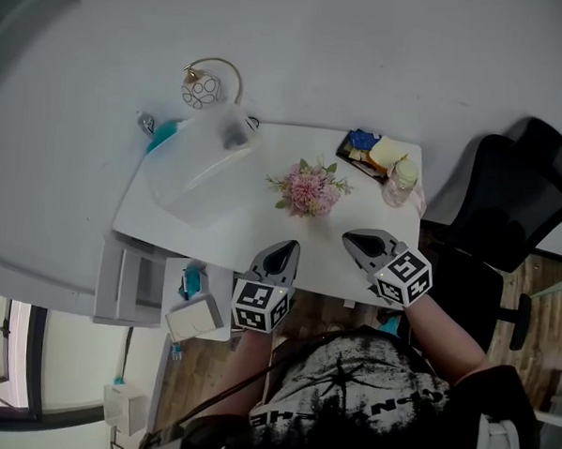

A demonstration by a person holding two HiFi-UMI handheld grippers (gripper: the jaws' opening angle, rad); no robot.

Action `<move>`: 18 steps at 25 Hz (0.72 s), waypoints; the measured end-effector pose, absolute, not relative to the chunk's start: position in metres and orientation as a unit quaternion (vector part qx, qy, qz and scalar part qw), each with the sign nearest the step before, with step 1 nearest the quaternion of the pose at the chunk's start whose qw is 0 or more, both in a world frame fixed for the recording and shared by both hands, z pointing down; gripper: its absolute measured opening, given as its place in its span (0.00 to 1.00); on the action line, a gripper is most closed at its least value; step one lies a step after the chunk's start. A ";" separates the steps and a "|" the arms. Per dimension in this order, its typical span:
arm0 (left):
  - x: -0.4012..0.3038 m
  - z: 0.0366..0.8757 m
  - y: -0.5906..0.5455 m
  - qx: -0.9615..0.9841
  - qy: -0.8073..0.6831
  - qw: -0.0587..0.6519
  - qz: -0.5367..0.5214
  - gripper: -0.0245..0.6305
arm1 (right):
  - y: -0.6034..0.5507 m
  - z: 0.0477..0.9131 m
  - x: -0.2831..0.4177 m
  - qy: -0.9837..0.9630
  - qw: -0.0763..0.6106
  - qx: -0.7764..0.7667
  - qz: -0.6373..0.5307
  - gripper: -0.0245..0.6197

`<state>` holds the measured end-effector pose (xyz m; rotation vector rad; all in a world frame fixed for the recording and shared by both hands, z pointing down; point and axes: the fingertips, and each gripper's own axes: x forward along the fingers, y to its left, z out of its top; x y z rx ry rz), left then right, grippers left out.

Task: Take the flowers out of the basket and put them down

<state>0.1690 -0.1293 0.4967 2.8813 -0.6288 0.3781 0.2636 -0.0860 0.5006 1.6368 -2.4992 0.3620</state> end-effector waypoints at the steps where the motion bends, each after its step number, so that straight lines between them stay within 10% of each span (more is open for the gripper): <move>1: 0.170 0.496 -0.129 0.966 -0.210 0.083 0.126 0.05 | -0.086 0.501 0.265 -0.828 0.066 0.544 0.120 0.06; 18: 0.189 0.504 -0.128 0.969 -0.194 0.081 0.132 0.05 | -0.096 0.511 0.268 -0.828 0.083 0.541 0.122 0.06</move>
